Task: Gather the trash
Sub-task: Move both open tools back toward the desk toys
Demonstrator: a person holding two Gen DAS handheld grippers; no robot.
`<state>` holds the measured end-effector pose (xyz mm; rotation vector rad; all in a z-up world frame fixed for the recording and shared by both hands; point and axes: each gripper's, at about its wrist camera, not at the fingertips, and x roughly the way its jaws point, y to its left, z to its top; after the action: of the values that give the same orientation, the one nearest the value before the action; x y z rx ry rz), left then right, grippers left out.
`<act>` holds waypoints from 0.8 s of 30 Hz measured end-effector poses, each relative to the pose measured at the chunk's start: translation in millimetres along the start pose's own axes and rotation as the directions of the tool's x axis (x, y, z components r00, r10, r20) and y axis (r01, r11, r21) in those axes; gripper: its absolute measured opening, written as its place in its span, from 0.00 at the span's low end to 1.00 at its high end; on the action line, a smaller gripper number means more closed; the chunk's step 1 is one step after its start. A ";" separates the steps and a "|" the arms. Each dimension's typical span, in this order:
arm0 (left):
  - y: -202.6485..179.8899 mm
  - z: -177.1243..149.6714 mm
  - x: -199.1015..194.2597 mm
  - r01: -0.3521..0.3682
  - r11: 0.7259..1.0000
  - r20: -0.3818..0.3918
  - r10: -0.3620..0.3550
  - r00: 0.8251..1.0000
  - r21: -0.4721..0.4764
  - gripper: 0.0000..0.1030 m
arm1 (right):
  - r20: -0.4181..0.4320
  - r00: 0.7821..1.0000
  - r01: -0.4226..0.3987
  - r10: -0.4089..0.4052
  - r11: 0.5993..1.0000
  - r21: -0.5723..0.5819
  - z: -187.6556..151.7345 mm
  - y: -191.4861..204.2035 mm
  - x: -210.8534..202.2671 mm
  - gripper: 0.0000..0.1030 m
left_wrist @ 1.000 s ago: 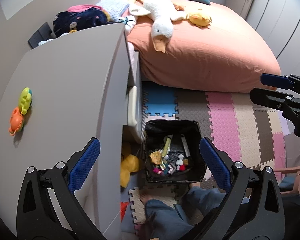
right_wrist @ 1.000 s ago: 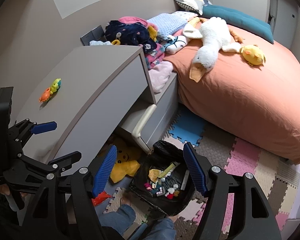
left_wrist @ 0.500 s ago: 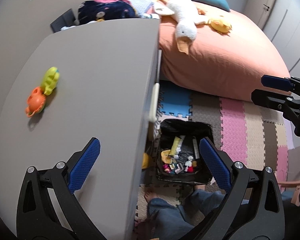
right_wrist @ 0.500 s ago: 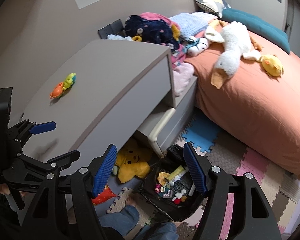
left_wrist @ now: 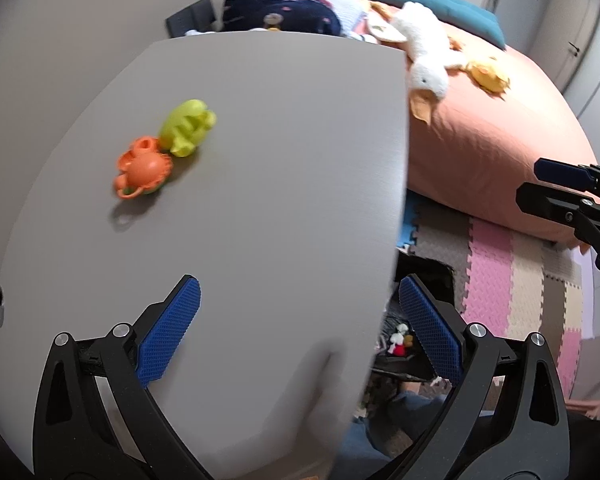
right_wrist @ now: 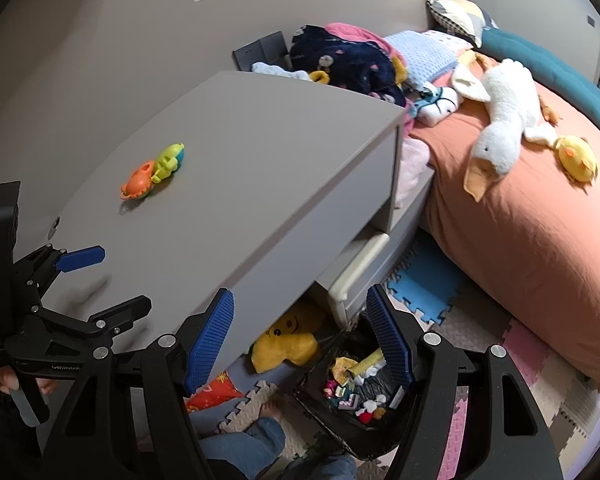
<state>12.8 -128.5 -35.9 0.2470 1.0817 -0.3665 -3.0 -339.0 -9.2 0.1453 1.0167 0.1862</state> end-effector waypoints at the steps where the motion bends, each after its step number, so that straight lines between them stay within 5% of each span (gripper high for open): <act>1: 4.7 0.6 -0.1 -0.004 1.000 0.003 0.004 1.000 -0.011 0.94 | 0.001 1.000 -0.005 0.005 1.000 -0.007 3.2 4.0 2.4 0.68; 17: 69.0 13.6 2.4 -0.052 0.989 0.051 0.060 0.997 -0.141 0.93 | -0.001 0.999 -0.037 0.037 0.997 -0.068 46.2 45.3 39.8 0.68; 24: 93.6 23.7 7.8 -0.068 0.981 0.052 0.079 0.996 -0.182 0.79 | -0.005 0.998 -0.061 0.061 0.995 -0.081 62.1 61.2 52.8 0.68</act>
<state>73.5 -53.1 -30.4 0.1136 1.0381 -0.2068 71.8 -269.8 -8.1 0.1025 1.0061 0.2834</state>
